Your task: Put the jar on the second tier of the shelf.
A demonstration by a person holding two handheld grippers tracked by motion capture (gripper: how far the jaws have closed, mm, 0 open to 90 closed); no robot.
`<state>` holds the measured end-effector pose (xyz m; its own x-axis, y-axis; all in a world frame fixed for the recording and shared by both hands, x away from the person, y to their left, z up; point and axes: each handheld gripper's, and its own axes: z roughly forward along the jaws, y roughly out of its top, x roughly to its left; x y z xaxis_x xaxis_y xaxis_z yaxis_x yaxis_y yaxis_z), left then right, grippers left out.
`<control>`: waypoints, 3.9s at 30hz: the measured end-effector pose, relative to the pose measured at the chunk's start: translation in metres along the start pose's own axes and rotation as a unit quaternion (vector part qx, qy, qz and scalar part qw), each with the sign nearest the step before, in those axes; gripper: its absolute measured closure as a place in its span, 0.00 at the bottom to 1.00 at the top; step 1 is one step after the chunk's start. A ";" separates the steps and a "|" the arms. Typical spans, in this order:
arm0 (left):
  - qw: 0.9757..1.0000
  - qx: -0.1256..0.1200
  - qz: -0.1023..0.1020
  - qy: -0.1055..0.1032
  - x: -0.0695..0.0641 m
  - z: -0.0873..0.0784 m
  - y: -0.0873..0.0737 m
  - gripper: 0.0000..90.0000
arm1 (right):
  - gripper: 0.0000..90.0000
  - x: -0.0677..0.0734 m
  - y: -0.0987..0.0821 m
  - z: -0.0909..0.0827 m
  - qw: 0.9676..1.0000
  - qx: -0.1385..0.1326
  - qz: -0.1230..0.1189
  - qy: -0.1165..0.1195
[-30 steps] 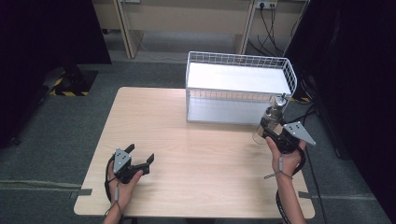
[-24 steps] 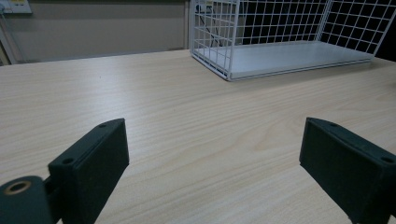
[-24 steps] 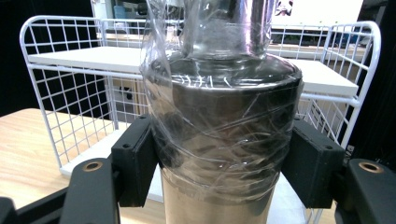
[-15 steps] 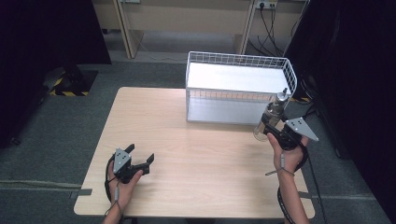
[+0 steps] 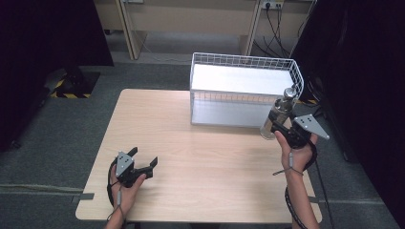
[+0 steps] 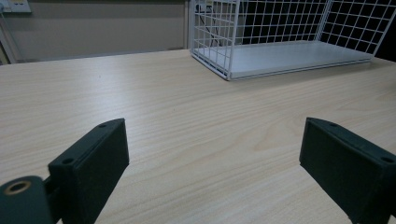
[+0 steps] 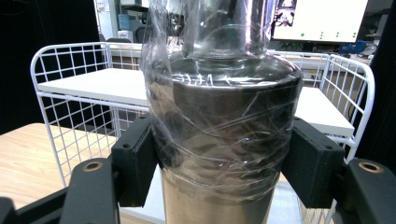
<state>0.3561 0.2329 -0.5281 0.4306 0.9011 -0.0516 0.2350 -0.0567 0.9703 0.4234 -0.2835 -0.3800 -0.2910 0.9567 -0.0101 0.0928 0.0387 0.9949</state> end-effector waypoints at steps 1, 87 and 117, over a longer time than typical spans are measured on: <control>1.000 0.000 0.000 0.000 0.000 0.000 0.000 0.09 | 0.38 0.000 0.001 0.000 1.000 -0.001 0.000 0.000; 1.000 -0.002 -0.002 -0.003 0.000 0.000 0.000 0.09 | 0.38 -0.008 0.116 0.055 0.999 -0.049 0.014 -0.009; 1.000 -0.002 -0.006 -0.004 0.001 0.000 0.000 0.09 | 0.38 -0.018 0.137 0.094 0.999 -0.041 0.027 -0.018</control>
<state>0.3564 0.2343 -0.5282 0.4350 0.8981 -0.0650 0.2361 -0.0442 0.9707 0.5315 -0.2685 -0.2528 -0.2527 0.9666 0.0416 0.0293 -0.0354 0.9989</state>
